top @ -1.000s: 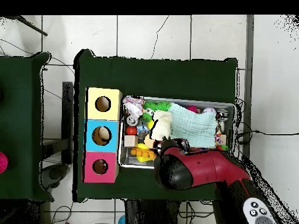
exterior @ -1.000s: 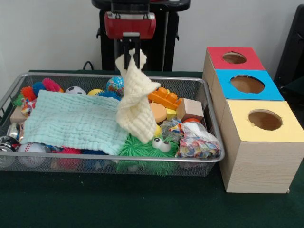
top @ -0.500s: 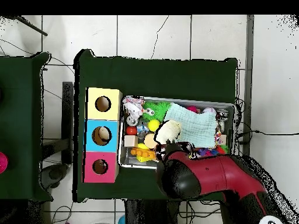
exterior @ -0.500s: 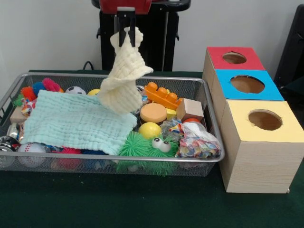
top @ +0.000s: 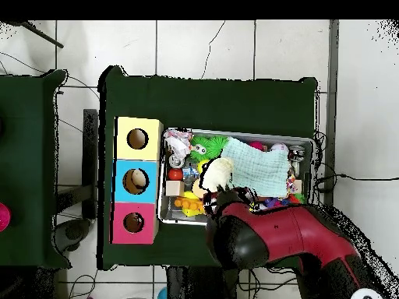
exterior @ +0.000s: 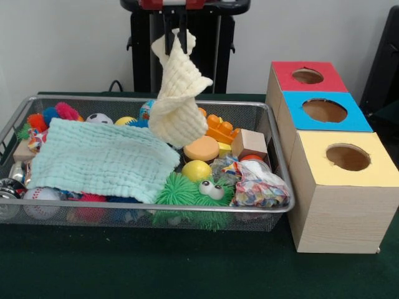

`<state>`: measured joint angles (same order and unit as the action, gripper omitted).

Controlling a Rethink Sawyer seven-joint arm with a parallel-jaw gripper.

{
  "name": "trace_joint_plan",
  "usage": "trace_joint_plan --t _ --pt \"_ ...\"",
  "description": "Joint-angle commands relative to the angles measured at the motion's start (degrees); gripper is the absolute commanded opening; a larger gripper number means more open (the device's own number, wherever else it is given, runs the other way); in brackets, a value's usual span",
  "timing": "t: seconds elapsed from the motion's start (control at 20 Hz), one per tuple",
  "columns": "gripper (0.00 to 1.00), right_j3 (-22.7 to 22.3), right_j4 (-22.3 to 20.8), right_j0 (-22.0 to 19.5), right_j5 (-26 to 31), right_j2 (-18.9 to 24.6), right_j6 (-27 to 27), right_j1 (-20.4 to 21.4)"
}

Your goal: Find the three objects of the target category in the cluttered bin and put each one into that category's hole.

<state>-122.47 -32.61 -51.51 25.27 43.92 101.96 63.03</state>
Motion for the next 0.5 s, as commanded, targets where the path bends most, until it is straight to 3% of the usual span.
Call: trace_joint_plan --t 0.05,0.5 --pt "0.00 -1.7 -2.3 -3.1 8.9 7.3 -19.3 -0.5" --pt "0.00 0.0 -5.4 -7.9 10.5 11.8 -22.2 -3.6"
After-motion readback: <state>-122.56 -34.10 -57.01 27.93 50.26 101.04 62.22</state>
